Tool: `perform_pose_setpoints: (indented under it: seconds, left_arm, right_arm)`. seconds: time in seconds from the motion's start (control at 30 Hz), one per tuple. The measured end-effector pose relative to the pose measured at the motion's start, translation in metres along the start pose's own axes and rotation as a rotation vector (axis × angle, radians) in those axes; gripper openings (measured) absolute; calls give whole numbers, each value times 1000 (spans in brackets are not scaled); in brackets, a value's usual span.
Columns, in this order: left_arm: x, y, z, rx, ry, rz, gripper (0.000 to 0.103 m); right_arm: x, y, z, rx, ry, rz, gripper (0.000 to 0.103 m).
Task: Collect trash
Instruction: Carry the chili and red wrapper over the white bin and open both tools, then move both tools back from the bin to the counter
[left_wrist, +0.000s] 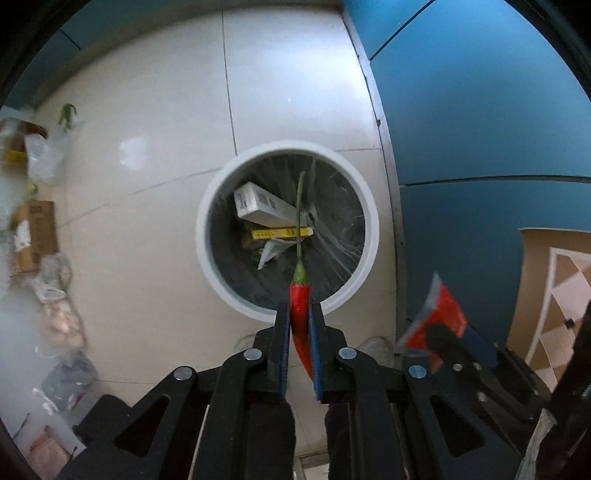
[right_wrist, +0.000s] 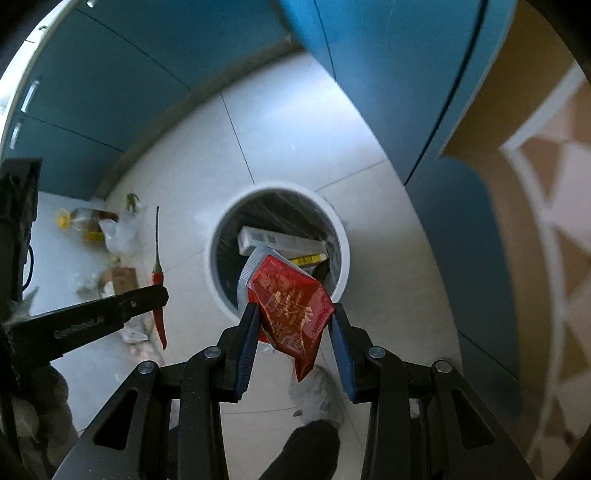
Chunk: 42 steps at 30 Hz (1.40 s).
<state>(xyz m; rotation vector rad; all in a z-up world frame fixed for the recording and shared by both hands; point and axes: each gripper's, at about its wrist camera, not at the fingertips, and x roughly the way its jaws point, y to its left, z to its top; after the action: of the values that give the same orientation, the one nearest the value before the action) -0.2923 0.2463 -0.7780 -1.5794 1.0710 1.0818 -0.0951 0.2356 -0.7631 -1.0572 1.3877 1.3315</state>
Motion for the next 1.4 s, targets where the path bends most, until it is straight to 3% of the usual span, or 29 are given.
perform_pose_setpoints:
  seconds: [0.23, 0.33, 0.37, 0.4, 0.43, 0.47, 0.53, 0.57, 0.6, 0.63, 0.67, 1.03, 1.4]
  left_arm:
    - [25, 8, 10, -27, 38, -34, 8]
    - [21, 17, 13, -55, 32, -42, 14]
    - [20, 20, 14, -56, 25, -33, 24]
    - [16, 23, 14, -55, 6, -11, 45]
    - [13, 24, 15, -54, -9, 3, 57]
    - [8, 27, 15, -54, -34, 22, 76]
    - [-7, 31, 11, -48, -106, 85, 83]
    - [-12, 31, 10, -38, -120, 100, 97]
    - [-18, 31, 7, -29, -135, 118, 103]
    - [-22, 31, 6, -25, -145, 131, 103]
    - [-29, 29, 3, -17, -162, 154, 103]
    - [-98, 21, -35, -9, -253, 225, 103]
    - [-220, -8, -110, 7, -305, 270, 103]
  right_arm:
    - [70, -8, 7, -19, 55, 3, 40]
    - [88, -8, 10, -24, 75, 22, 41]
    - [93, -8, 11, -28, 86, 27, 41]
    - [98, -8, 12, -27, 90, 28, 42]
    - [100, -8, 12, -30, 96, 27, 45]
    - [97, -9, 12, -32, 102, 24, 50]
    - [95, -6, 12, -39, 102, 13, 73]
    - [93, -4, 12, -42, 99, 10, 79]
    - [91, -1, 12, -50, 99, 0, 91]
    - [89, 2, 11, -62, 98, -15, 101]
    - [86, 5, 11, -72, 93, -34, 103]
    - [-1, 26, 2, -101, 17, -123, 103]
    - [-151, 61, -30, -127, -36, -118, 103]
